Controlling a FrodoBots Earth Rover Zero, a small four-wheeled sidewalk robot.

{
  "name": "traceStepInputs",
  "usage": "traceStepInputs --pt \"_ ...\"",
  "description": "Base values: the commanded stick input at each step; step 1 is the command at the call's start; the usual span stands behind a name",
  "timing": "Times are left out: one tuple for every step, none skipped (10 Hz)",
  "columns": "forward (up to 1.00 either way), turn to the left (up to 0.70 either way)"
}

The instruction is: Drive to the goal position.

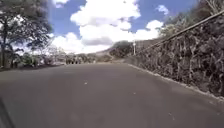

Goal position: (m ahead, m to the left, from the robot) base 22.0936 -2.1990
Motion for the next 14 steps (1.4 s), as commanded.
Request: traceStepInputs --pt "0.7 0.0" --pt "0.7 0.0" --pt "0.7 0.0" --pt "0.7 0.0" --pt "0.7 0.0" --pt "0.7 0.0" --pt "0.7 0.0" --pt "0.7 0.0" --pt "0.7 0.0" --pt "0.7 0.0" --pt "0.7 0.0" --pt "0.7 0.0" --pt "0.7 0.0" --pt "0.7 0.0"
